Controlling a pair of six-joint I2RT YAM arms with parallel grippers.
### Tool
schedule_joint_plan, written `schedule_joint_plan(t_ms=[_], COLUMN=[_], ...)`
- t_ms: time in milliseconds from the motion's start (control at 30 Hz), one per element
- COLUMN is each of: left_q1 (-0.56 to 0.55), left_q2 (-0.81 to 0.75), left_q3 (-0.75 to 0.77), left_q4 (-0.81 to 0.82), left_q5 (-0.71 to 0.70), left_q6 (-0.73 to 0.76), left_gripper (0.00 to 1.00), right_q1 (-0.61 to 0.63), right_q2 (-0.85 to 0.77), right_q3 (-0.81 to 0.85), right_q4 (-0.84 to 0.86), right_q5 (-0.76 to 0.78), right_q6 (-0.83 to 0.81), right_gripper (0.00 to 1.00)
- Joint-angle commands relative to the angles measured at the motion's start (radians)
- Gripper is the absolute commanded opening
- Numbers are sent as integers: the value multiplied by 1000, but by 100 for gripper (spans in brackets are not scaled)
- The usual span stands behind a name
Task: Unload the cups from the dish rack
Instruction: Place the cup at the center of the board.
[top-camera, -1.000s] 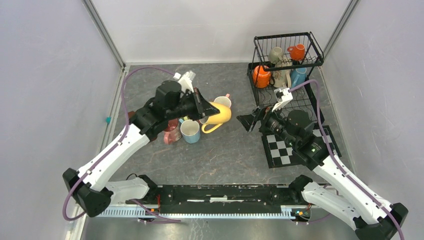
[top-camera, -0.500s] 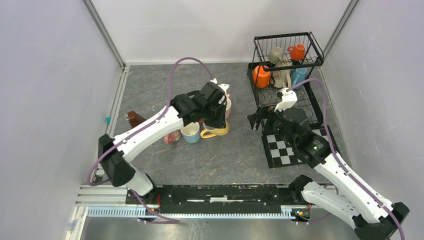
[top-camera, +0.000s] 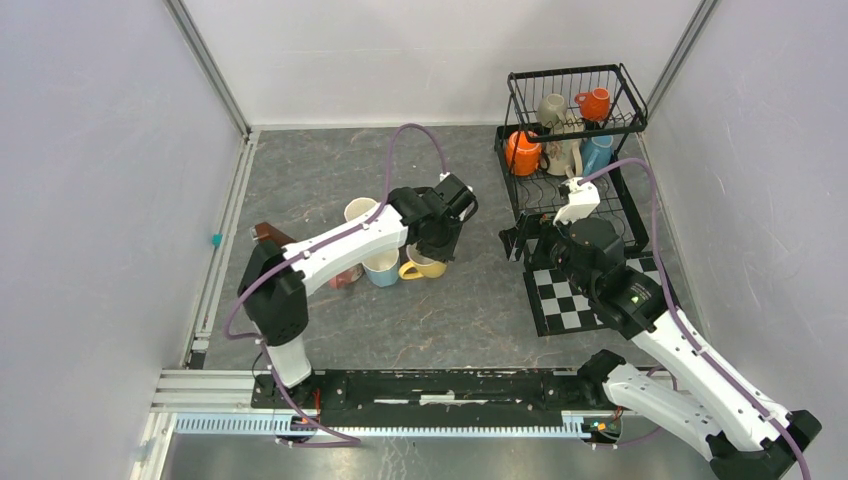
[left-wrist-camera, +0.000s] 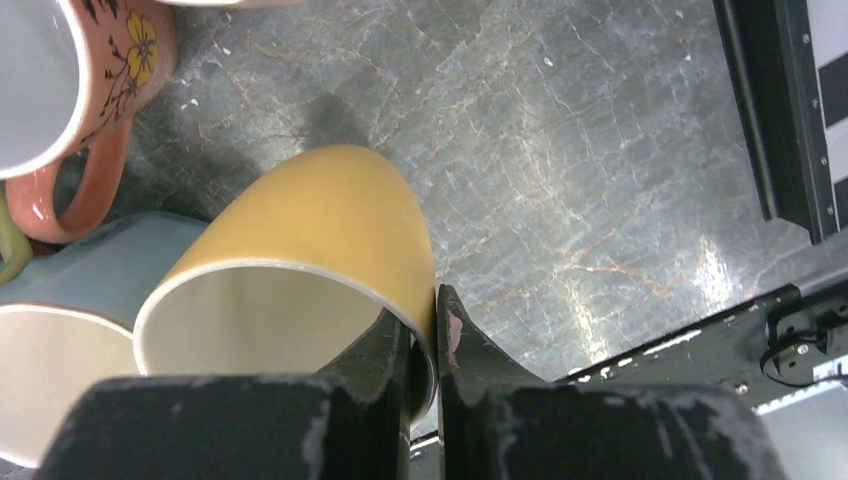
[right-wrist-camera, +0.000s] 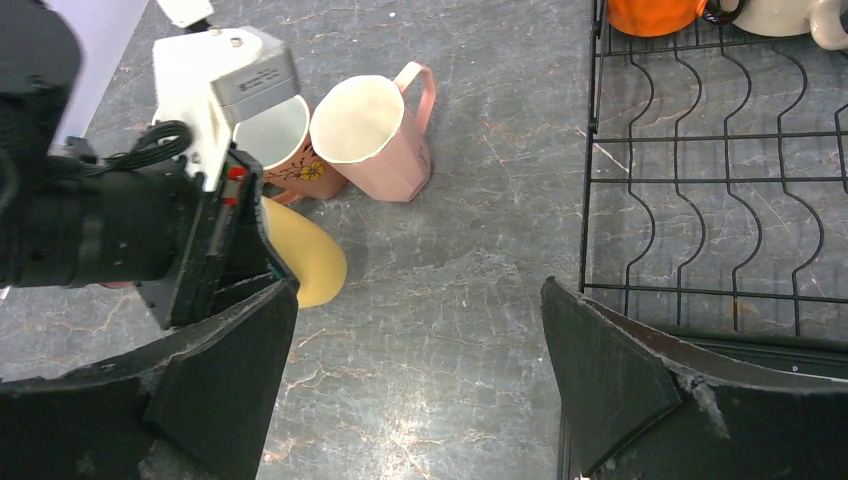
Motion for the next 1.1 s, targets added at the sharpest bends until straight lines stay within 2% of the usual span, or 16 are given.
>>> schedule_joint_plan(t_ms=[0,200,367,967,1067], left_q1=[-4,2,15,51,53], left_q2=[46,149,189,209,207], left_q3=[102,167,169,140,130], left_q4=[15,-31,-37,-36,-28], left_q5=[-78,-168,-184,-179,-177], left_q6=[32,-34,-83,-137,-135], left_gripper=[2,2,2,2,7], right_q1=[-1,-1,-1,-1,-1], right_q2=[-3,-3,-5,9,13], right_q3=[36,35,38,25,24], right_q4=[8,3,-7,10,11], right_q5=[7,-5,-4,-37,-38], right_q6=[-8,-8,-12,-11,-11], right_gripper=[98,98,98,98,98])
